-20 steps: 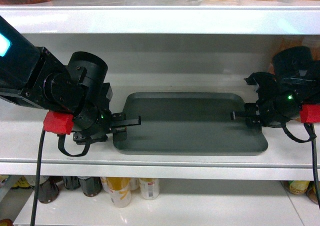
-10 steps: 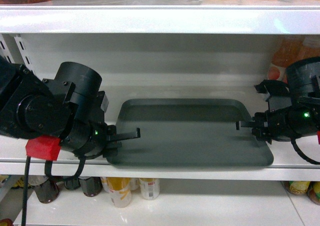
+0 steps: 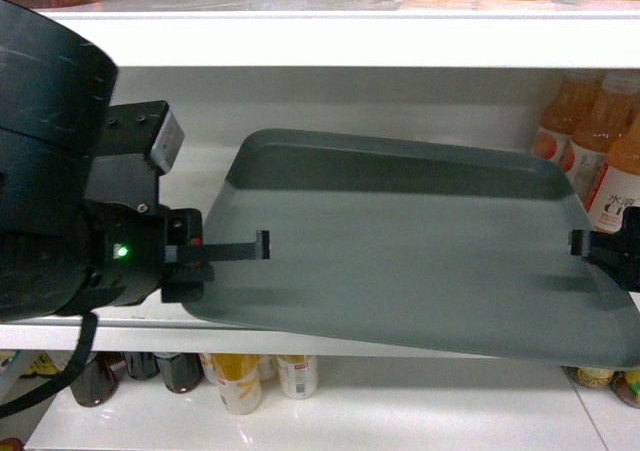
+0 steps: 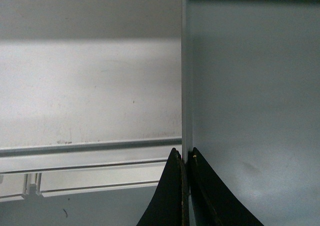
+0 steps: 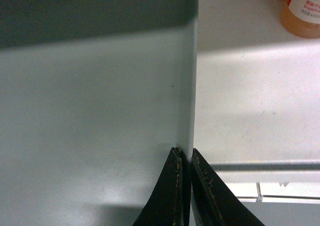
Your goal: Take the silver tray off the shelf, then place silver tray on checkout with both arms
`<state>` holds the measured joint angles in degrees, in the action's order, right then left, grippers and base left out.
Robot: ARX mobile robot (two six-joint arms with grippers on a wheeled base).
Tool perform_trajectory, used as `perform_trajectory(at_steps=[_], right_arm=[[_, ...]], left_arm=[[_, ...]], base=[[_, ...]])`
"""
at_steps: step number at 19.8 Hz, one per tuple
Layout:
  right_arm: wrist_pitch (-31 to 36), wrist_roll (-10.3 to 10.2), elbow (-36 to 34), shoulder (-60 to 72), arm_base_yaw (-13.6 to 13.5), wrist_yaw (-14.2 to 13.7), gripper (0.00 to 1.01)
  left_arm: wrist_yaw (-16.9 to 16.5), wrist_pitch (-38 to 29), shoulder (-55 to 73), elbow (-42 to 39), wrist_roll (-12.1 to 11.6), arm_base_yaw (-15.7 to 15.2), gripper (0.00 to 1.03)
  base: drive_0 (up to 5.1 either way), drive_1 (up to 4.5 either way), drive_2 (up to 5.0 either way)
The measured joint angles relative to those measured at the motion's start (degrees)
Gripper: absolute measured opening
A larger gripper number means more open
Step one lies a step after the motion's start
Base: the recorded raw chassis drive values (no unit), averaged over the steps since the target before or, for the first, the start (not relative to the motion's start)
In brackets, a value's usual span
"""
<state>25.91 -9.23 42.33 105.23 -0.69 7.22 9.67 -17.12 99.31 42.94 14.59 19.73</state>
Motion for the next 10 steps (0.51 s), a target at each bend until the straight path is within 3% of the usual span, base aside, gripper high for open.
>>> perform_trajectory(at_steps=[3, 9, 10], right_arm=[[1.18, -0.92, -11.47, -12.15, -0.20, 1.55, 0.03], [1.51, -1.46, -12.07, -12.70, -0.42, 1.60, 0.03], [1.60, -1.46, -12.00, -12.70, -0.42, 1.57, 0.03]], left_arm=[[0.39, -0.22, -8.96, -8.52, 0.61, 0.83, 0.02], [0.68, -0.74, -9.46, -9.20, 0.61, 0.92, 0.02], [0.68, -0.96, -9.46, -9.18, 0.61, 0.92, 0.02]], base=[[0.0, 0.00, 0.0], [0.0, 0.00, 0.0], [0.1, -4.15, 4.4]])
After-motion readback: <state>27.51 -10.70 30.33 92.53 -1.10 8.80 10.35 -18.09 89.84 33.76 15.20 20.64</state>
